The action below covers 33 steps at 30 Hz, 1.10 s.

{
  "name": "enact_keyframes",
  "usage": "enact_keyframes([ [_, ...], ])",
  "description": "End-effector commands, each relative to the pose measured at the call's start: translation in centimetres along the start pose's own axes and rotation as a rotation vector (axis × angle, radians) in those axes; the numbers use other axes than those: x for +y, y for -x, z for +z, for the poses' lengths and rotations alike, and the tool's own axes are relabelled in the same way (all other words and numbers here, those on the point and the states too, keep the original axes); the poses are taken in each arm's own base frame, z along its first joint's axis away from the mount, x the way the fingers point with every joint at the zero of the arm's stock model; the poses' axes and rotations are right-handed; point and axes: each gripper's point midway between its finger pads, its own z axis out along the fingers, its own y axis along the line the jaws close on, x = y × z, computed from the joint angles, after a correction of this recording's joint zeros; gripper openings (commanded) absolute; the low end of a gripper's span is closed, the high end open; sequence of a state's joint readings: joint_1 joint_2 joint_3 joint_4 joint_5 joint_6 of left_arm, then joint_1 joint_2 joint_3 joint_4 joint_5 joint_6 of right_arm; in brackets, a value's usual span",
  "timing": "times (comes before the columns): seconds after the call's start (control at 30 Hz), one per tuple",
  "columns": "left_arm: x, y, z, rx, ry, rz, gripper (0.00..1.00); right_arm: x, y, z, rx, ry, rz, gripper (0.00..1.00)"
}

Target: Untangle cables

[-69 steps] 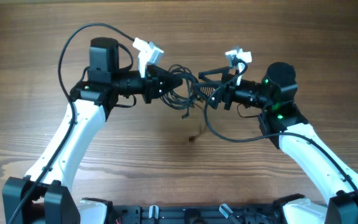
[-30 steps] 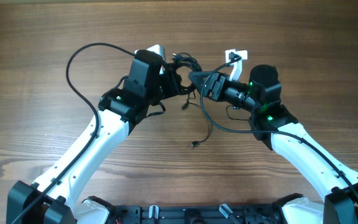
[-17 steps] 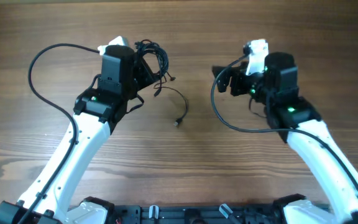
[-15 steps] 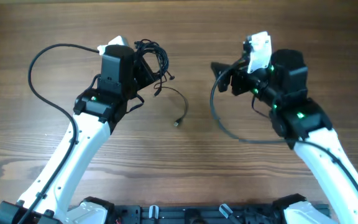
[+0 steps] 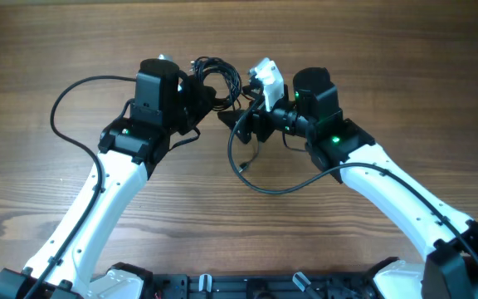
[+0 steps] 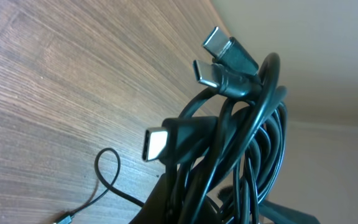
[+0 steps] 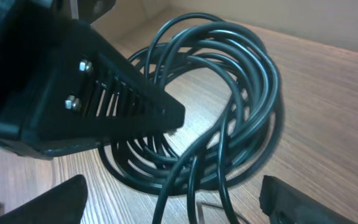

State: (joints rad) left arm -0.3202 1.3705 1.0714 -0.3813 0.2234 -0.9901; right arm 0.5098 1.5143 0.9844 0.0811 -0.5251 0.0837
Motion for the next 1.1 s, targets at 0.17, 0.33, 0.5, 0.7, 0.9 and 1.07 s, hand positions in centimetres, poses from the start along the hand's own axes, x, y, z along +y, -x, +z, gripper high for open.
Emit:
enact_keyframes([
  [0.17, -1.7, 1.2, -1.0, -0.004, -0.093, -0.014, 0.04, -0.1, -2.3, 1.5, 0.063, 0.040, 0.156, 0.04],
  [0.33, -1.8, 2.6, -1.2, -0.067, -0.100, 0.563, 0.04, 2.5, -3.1, 0.0, 0.140, 0.192, 0.302, 0.04],
  [0.5, -4.0, -0.4, -0.6, -0.044, -0.163, 0.820, 0.04, 5.8, -1.5, -2.8, 0.166, 0.437, 0.451, 0.04],
  [0.7, -5.2, -2.9, -0.3, -0.028, -0.190, 0.968, 0.04, 1.1, 1.0, -5.2, 0.077, 0.367, 0.620, 0.04],
  [0.9, -6.5, -6.2, -0.9, 0.081, -0.340, 1.034, 0.04, -3.1, 3.9, -4.4, -0.104, 0.152, 0.631, 0.04],
  [1.07, -7.9, -8.5, -2.1, 0.171, -0.493, 1.042, 0.04, -4.9, 1.7, -3.4, -0.077, -0.018, 0.720, 0.05],
])
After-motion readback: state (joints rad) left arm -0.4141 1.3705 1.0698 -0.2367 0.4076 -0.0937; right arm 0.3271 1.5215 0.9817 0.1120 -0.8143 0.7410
